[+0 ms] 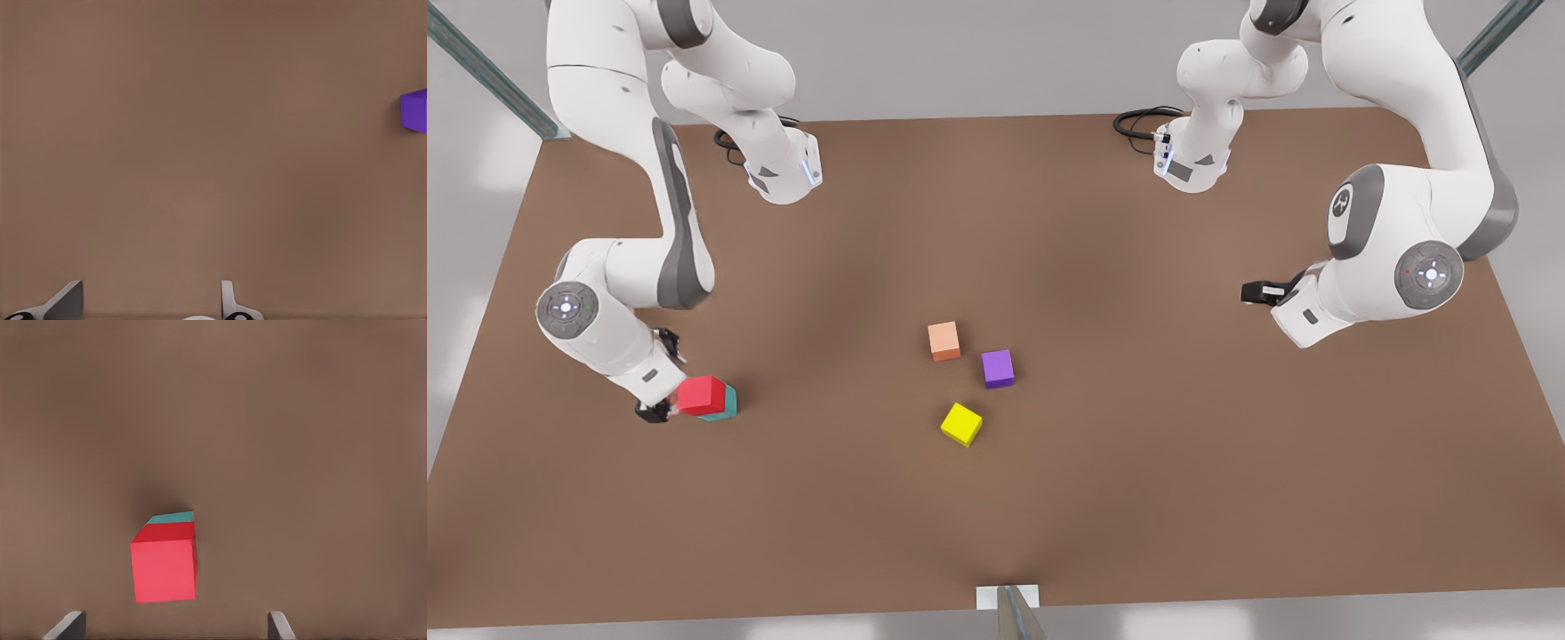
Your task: Pick up red wooden cube and pass to hand red wooden cube and place in blue wooden cube
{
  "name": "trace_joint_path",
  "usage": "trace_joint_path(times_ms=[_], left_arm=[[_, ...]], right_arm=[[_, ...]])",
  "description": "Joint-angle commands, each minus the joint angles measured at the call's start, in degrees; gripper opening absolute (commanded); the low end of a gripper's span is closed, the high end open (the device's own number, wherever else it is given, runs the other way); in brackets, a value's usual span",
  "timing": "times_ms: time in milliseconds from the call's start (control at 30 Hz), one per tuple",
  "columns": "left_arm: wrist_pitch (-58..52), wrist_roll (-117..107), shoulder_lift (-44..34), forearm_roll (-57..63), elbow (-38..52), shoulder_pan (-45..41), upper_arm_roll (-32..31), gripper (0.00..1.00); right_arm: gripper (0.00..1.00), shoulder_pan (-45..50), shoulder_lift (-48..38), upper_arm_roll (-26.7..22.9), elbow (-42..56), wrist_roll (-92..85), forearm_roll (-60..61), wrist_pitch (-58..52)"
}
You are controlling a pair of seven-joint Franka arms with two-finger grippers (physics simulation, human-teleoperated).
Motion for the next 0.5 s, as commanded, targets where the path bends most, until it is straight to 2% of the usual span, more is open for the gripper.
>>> trace_joint_path(times_ms=[0, 100, 167, 233, 300, 367, 433, 467], left_arm=[[0.03, -0.65, -0.12, 0.13, 0.11, 0.0, -0.01, 1.0], [-0.23, -1.44, -0.12, 0.22, 0.11, 0.0, -0.01, 1.0], [-0.32, -1.44, -0.12, 0.22, 0.11, -0.09, -0.1, 1.0], [-0.41, -1.44, -0.21, 0.22, 0.11, 0.0, -0.45, 1.0], [-1.28, -1.44, -0.39, 0.31, 0.11, 0.09, -0.8, 1.0], [-1.64, -1.35, -0.47, 0.31, 0.37, 0.18, -1.07, 1.0], [-1.64, -1.35, -0.47, 0.4, 0.37, 0.18, -1.07, 1.0], [-1.64, -1.35, -0.47, 0.4, 0.37, 0.18, -1.07, 1.0]], right_arm=[[1.0, 0.37, 1.7, -0.02, 4.28, 30.11, 4.15, -16.46], [1.0, 3.01, 11.28, -0.02, 15.09, 82.42, 5.03, -17.43], [1.0, 3.27, 17.08, -0.46, 21.77, 84.02, 0.02, -20.59], [1.0, 3.44, 15.15, -0.37, 22.39, 85.25, 1.6, -24.98], [1.0, 3.71, 13.66, -0.02, 27.21, 96.85, 3.45, -34.72], [1.0, 2.04, 6.36, 0.15, 25.91, 97.29, 2.48, -39.75], [1.0, -3.05, 1.88, 5.69, 22.75, 97.12, -0.15, -39.66], [1.0, -3.58, 0.12, 6.31, 22.39, 96.68, -1.3, -39.66]])
